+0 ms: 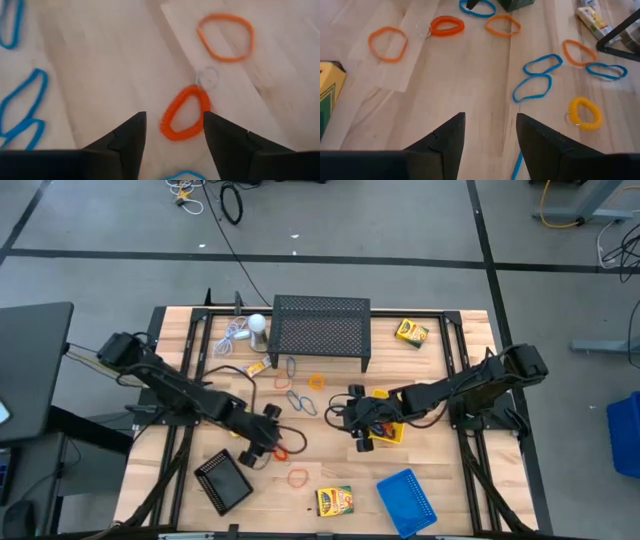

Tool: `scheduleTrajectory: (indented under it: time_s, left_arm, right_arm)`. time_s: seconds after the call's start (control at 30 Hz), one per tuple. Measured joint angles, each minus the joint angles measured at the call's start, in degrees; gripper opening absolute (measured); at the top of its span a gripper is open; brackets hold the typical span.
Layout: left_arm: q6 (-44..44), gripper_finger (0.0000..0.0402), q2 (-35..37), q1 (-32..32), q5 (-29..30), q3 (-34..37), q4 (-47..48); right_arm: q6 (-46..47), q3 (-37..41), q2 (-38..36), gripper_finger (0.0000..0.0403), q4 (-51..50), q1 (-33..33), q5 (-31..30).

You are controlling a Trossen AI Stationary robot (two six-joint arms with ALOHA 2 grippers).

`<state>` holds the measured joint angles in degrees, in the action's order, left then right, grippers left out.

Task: Pick & Place Office Desk Supplies
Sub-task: Put the orange spring keychain into the yellow basket

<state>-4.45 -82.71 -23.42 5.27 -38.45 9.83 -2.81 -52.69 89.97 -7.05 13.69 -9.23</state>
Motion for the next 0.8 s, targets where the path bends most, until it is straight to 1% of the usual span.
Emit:
scheduleTrajectory:
  time_s: [0.07,0.17,0.27,0.57,0.8]
  left_arm:
    - [0.2,0.0221,-1.1,-0.9,0.0,-1.6,3.6]
    - [1.4,0.0231,-2.6,-2.0,-1.1,-3.0,6.1]
    - [2.7,0.0232,-4.0,-3.1,-2.7,-3.4,5.7]
    - [1.9,0.0221,-8.4,-3.8,-1.2,-3.5,0.8]
    - [0.1,0.022,-12.6,-4.0,-0.4,-6.6,2.7]
  right_arm:
    - [0.2,0.0,0.0,0.0183,-0.5,0.0,0.0]
    - [0.4,0.0,0.0,0.0183,-1.1,0.0,0.0]
    - [0.5,0.0,0.0,0.0183,-1.3,0.0,0.0]
    - [0.4,0.0,0.0,0.0183,-0.9,0.0,0.0]
    - [0.6,0.0,0.0,0.0183,-0.9,0.0,0.0]
